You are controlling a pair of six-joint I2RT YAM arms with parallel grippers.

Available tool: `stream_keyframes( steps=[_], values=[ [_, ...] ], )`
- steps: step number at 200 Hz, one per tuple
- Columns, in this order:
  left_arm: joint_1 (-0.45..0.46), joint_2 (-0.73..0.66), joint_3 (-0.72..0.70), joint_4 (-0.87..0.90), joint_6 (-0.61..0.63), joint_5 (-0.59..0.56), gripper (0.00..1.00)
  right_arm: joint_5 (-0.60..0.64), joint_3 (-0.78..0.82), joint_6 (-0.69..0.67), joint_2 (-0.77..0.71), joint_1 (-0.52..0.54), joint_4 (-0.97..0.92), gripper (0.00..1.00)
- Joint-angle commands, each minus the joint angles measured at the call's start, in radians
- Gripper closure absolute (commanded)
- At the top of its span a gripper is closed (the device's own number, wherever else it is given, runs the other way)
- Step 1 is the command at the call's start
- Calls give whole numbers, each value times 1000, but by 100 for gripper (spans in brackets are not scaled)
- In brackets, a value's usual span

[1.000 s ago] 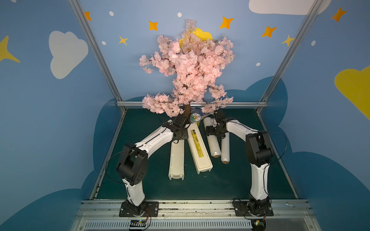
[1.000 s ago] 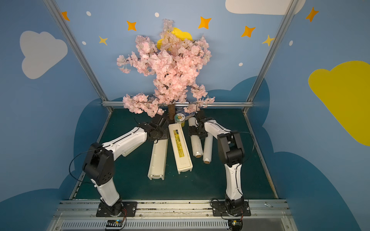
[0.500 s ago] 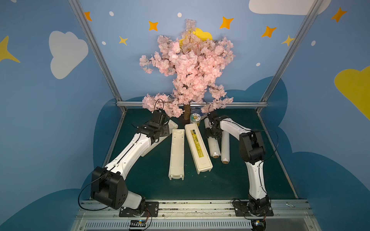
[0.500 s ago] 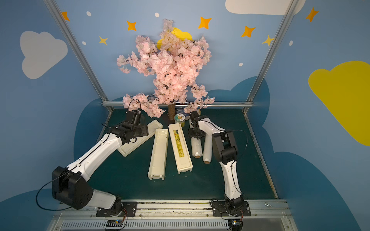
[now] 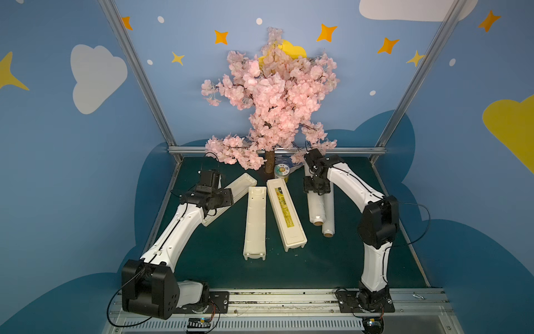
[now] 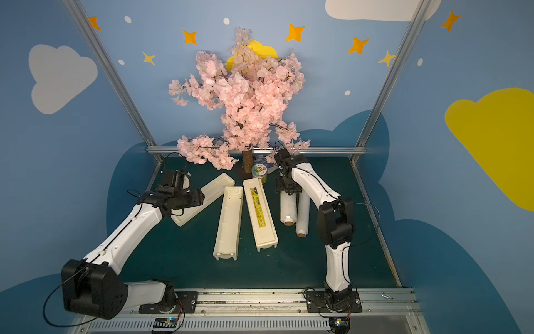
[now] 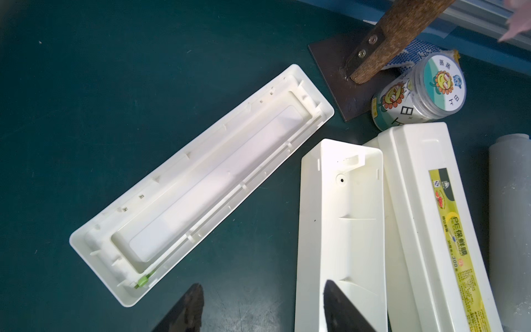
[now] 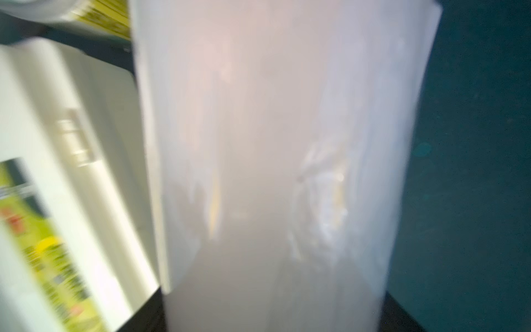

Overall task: Put plastic wrap rolls into dispensers
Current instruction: Pick up the plastic wrap from the center of the board, then place the plastic wrap into the plastic wrap cutting box.

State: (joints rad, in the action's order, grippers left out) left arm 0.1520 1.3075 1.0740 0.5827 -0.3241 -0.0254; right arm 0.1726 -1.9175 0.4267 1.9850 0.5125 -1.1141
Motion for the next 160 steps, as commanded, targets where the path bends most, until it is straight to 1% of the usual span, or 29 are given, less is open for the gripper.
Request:
stream_keyframes(
  steps=[1, 19, 35, 45, 57, 68, 80, 95, 124, 146, 160],
  values=[
    [-12, -42, -6, -9, 34, 89, 33, -11, -92, 79, -103, 108, -76, 78],
    [-44, -39, 14, 13, 95, 165, 33, -56, -105, 159, -92, 188, -70, 78],
    [-83, -32, 41, 64, 118, 180, 33, -76, -107, 240, -70, 255, -51, 77],
    [-102, -40, 38, 70, 104, 182, 33, -73, -111, 279, -55, 300, -25, 77],
    [-119, -65, 6, 36, 68, 207, 33, -70, -128, 315, -29, 348, 3, 77],
    [-127, -83, -25, 7, 38, 211, 33, -70, -154, 343, 7, 385, 23, 77],
    [-128, -80, -30, 5, 33, 209, 33, -81, -193, 358, 51, 416, 32, 76],
    [-130, -74, -26, 8, 23, 214, 33, -109, -239, 382, 107, 435, 43, 76],
    [-129, -74, -37, -7, 0, 251, 33, -158, -245, 458, 168, 439, 121, 77],
    [-129, -90, -49, -9, -5, 247, 33, -169, -255, 503, 203, 440, 154, 76],
    [-129, -101, -59, -15, -12, 243, 33, -155, -285, 515, 232, 447, 149, 75]
  ],
)
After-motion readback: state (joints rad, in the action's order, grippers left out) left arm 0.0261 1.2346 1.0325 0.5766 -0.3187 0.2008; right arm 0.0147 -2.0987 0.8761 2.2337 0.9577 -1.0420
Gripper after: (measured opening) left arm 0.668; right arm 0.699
